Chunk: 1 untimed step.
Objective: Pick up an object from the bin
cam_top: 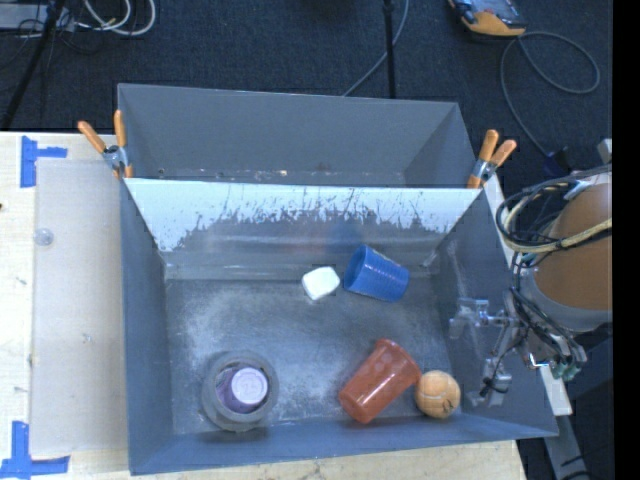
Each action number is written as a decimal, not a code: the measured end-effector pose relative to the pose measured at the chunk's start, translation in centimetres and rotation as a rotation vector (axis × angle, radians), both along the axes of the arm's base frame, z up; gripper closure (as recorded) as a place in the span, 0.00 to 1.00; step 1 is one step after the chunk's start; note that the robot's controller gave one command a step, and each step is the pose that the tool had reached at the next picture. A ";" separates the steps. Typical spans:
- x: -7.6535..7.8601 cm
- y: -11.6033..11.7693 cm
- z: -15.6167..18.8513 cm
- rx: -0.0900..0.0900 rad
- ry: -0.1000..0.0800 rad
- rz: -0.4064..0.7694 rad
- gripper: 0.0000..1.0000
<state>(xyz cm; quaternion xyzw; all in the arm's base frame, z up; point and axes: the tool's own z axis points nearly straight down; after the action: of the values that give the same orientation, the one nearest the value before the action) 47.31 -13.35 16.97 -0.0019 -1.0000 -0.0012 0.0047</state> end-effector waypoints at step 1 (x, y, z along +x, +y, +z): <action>0.2 0.0 0.4 -0.002 -0.008 0.004 0.00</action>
Offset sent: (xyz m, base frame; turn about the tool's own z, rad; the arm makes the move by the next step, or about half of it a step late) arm -0.0006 0.0432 -0.0997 -0.0340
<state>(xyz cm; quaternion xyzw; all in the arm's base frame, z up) 47.48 -13.31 17.39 0.0004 -1.0000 -0.0004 0.0009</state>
